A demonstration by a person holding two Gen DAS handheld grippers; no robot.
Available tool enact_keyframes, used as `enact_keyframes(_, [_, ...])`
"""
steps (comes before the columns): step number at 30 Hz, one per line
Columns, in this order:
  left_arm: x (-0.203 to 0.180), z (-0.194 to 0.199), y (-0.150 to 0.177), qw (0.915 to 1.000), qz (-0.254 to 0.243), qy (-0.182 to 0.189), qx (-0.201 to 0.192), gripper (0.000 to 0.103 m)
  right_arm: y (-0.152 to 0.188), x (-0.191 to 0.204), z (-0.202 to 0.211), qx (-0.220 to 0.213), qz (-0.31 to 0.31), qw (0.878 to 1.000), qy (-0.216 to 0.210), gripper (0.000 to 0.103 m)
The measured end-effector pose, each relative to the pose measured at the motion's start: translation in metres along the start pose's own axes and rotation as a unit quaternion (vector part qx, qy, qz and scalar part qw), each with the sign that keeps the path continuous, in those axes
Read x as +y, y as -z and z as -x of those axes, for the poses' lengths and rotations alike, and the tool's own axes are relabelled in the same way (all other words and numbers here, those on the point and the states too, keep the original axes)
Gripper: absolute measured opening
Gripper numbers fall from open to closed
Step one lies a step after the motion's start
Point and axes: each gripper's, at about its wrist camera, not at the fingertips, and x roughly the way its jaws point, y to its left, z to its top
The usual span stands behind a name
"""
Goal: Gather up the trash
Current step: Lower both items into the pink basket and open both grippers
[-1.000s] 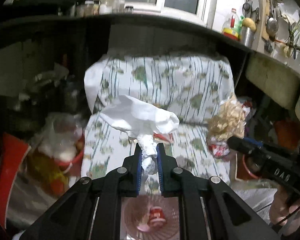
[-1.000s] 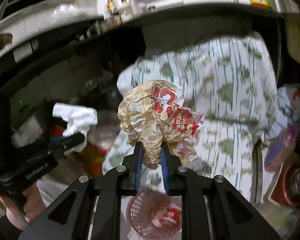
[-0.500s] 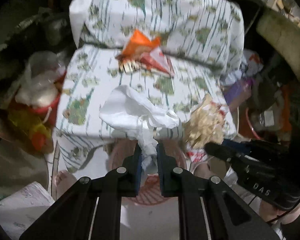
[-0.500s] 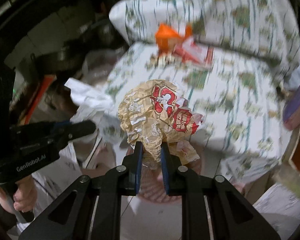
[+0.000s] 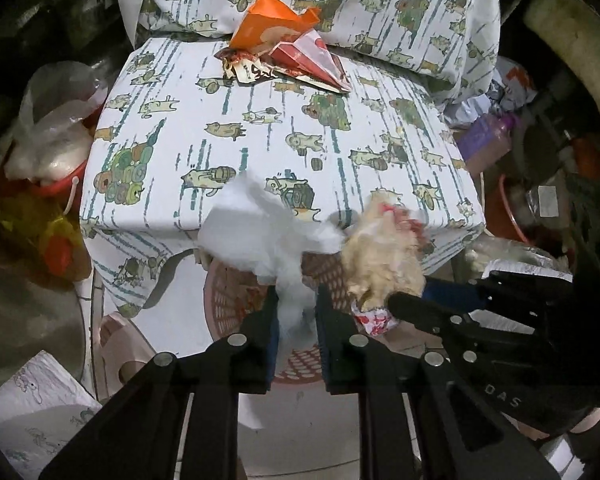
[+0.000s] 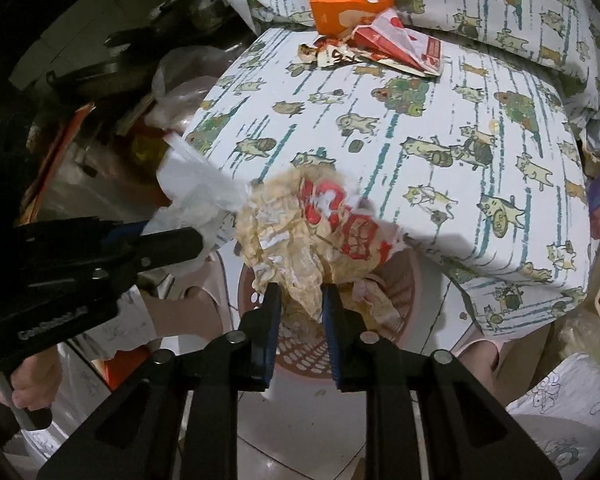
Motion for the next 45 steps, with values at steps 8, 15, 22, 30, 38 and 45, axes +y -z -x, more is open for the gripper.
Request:
enact_keyframes(8, [0.017, 0.028, -0.013, 0.9982, 0.034, -0.010, -0.048, 0.064, -0.003, -0.009, 0.007, -0.019, -0.027, 0.999, 0.003, 0.051])
enact_keyframes(15, [0.030, 0.047, -0.018, 0.9946, 0.053, -0.029, -0.085, 0.067, -0.012, -0.013, 0.021, -0.065, -0.036, 0.997, 0.036, 0.064])
enact_keyframes(22, [0.032, 0.053, -0.017, 0.9926, 0.051, -0.049, -0.099, 0.072, -0.014, -0.010, 0.024, -0.087, -0.038, 0.994, 0.054, 0.075])
enact_keyframes(30, [0.030, 0.062, -0.016, 0.9886, 0.041, -0.077, -0.123, 0.084, -0.017, 0.002, 0.029, -0.119, -0.011, 0.990, 0.079, 0.091])
enact_keyframes(38, [0.041, 0.062, -0.017, 0.9863, 0.072, -0.082, -0.123, 0.086, -0.018, 0.013, 0.034, -0.146, 0.023, 0.982, 0.116, 0.094])
enact_keyframes(45, [0.041, 0.072, -0.016, 0.9753, 0.072, -0.120, -0.171, 0.086, -0.021, 0.018, 0.044, -0.178, 0.052, 0.967, 0.175, 0.098])
